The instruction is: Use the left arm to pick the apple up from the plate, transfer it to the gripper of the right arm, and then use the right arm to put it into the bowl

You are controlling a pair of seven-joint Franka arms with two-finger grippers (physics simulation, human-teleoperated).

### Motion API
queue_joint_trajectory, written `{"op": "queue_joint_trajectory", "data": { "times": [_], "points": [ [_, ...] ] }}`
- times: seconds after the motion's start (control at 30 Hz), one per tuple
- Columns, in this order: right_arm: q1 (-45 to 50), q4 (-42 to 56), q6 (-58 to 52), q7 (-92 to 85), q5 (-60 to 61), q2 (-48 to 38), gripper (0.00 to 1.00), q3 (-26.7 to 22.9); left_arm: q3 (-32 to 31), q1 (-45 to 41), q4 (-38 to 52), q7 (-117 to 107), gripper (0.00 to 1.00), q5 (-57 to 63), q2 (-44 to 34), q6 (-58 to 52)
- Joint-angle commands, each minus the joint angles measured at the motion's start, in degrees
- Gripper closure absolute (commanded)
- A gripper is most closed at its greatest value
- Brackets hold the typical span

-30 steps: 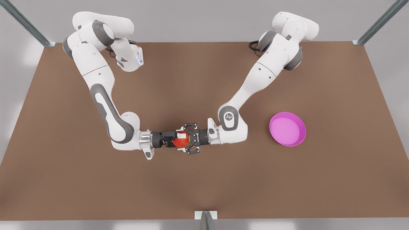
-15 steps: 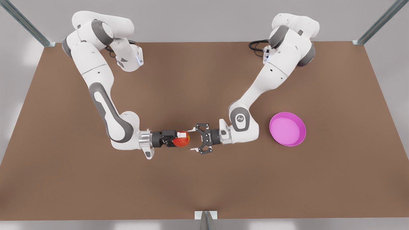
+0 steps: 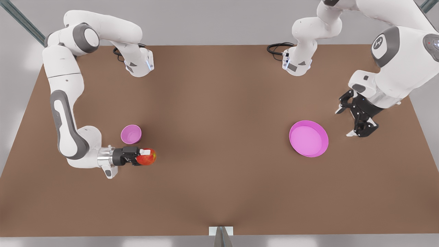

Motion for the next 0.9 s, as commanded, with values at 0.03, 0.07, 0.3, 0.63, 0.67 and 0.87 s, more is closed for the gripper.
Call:
{"op": "queue_joint_trajectory", "data": {
  "times": [0.03, 0.07, 0.3, 0.63, 0.67, 0.87],
  "points": [
    [-4.3, 0.0, -12.6, 0.0, -8.6, 0.3, 0.27, 0.0, 5.6, -3.1, -11.3, -69.8, 0.0, 3.4, -7.0, -3.5],
    [-6.4, -0.4, -15.0, -0.5, -13.0, 0.4, 0.27, 0.0, 6.5, -3.3, -11.9, -69.6, 0.0, 3.4, -6.2, -3.2],
    [-13.5, -8.6, -17.8, -14.7, -27.9, -0.2, 0.27, 0.9, 6.4, -3.1, -5.7, -69.9, 0.0, 3.6, 0.4, -5.5],
    [-16.4, -13.4, -12.1, -27.3, -39.4, 0.0, 0.27, 0.8, 6.4, -3.0, -5.6, -70.0, 0.0, 3.6, 0.4, -7.3],
    [-16.5, -14.2, -11.5, -28.6, -39.6, 0.0, 0.27, 0.5, 6.4, -3.0, -5.6, -70.0, 0.0, 3.6, 0.4, -7.3],
    [-17.2, -15.2, -5.5, -33.4, -41.8, 0.3, 0.26, 0.2, 6.4, -2.9, -5.6, -69.9, 0.0, 3.5, 0.3, -7.3]
  ]
}}
